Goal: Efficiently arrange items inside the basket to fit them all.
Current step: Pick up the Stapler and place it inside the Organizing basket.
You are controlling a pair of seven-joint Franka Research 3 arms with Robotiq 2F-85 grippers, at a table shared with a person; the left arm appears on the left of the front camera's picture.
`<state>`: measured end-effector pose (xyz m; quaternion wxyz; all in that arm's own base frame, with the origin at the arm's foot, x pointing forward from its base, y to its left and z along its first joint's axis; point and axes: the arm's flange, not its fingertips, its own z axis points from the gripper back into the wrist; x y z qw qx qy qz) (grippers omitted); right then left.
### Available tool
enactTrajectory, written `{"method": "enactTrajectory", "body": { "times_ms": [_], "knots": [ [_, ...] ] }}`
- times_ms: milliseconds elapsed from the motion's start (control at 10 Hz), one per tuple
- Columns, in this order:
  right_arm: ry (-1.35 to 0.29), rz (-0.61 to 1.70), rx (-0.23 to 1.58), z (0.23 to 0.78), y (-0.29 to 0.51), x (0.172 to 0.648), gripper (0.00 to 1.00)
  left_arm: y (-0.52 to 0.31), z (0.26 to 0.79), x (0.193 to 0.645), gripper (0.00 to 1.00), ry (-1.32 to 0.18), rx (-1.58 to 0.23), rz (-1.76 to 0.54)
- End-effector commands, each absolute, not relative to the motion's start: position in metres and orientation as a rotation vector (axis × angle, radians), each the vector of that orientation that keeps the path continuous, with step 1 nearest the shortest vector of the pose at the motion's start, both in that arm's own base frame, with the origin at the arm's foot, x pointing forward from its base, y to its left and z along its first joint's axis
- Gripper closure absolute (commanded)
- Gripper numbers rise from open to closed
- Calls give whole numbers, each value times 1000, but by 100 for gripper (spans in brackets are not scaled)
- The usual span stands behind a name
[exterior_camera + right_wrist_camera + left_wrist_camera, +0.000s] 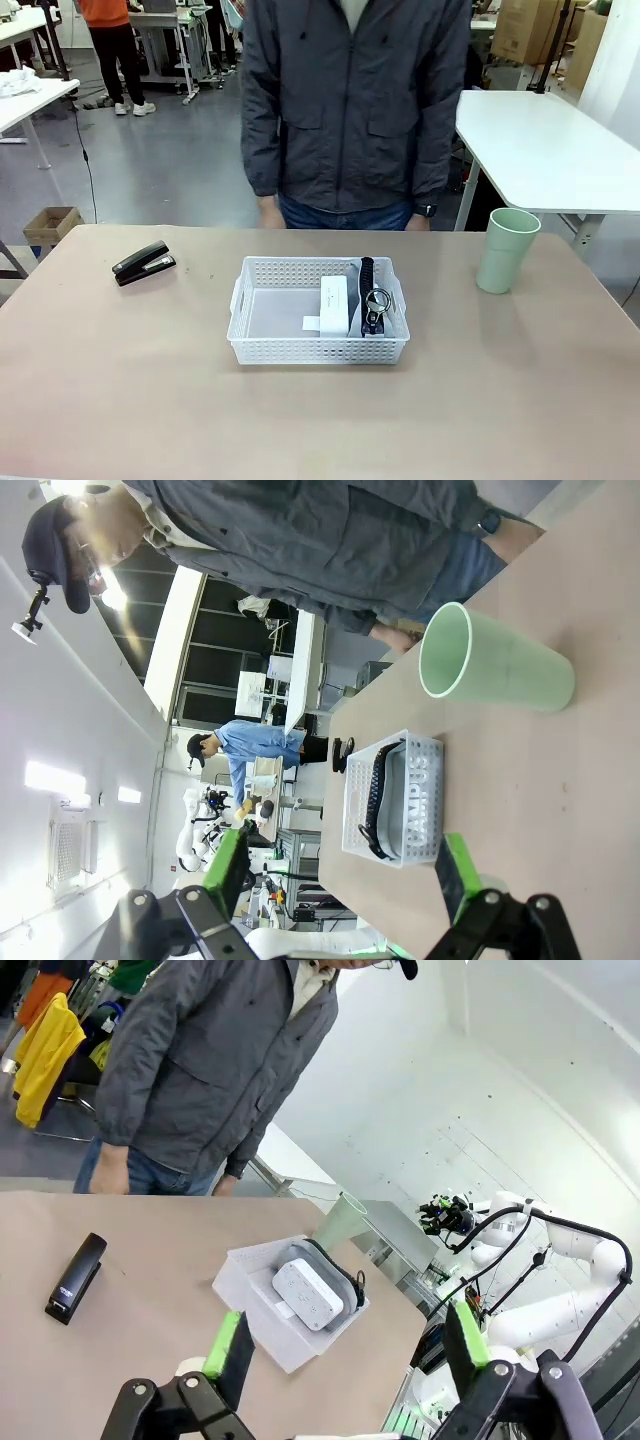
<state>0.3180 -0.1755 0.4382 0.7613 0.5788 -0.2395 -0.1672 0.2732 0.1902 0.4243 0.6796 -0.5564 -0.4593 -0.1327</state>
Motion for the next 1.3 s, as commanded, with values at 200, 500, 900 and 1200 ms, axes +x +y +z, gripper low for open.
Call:
{"method": "enactTrajectory", "body": {
  "times_ms": [200, 500, 900, 1200],
  "knots": [
    [-527, -356, 1265, 439, -176, 317, 0, 190, 428, 271, 0, -1025, -1261, -296],
    [-527, -356, 1265, 439, -176, 317, 0, 190, 424, 273, 0, -1031, -1249, -298],
    [-527, -356, 1265, 439, -176, 317, 0, 144, 442, 350, 0, -659, -1073, -385],
    [-527, -356, 1265, 439, -176, 317, 0, 124, 431, 426, 0, -398, -876, -367]
  ]
}}
